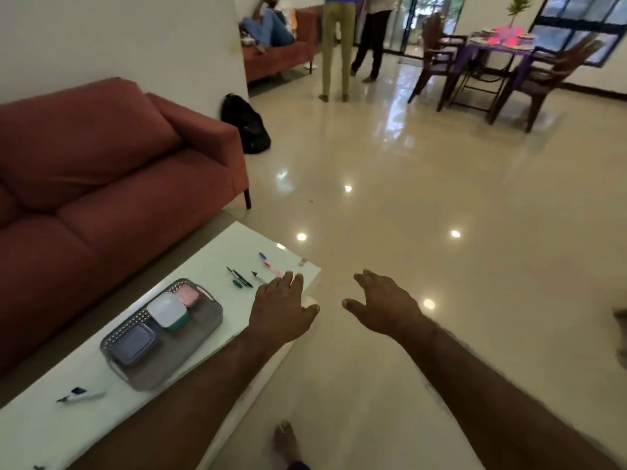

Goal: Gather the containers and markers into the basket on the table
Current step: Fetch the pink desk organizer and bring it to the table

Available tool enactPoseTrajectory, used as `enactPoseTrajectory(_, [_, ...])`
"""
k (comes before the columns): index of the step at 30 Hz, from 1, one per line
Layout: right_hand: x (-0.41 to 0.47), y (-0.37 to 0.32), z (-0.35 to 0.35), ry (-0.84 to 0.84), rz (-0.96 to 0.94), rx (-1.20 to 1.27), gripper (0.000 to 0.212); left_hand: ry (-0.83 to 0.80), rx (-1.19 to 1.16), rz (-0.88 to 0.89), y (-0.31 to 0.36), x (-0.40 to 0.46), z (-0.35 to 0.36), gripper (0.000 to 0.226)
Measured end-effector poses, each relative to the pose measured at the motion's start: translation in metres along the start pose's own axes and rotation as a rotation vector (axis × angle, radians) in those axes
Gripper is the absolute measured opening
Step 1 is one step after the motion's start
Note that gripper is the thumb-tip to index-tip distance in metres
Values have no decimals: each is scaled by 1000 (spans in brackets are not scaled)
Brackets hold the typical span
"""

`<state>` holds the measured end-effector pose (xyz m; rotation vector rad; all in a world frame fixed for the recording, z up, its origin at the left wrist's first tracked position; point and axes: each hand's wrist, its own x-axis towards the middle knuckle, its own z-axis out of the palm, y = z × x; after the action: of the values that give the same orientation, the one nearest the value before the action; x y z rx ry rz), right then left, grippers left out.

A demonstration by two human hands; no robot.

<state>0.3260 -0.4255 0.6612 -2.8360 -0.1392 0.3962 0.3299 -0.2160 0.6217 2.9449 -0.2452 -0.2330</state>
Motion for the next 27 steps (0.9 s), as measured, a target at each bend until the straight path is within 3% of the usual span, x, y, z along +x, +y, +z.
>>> enactPoseTrajectory(17, [192,-12,8,-190,-104,-58,68,-135,-8,-272,-80,124,27,78])
enactPoseTrajectory(27, [276,12,3,-307,-329,-157,70,-86,-40,-543,-65,150,32,76])
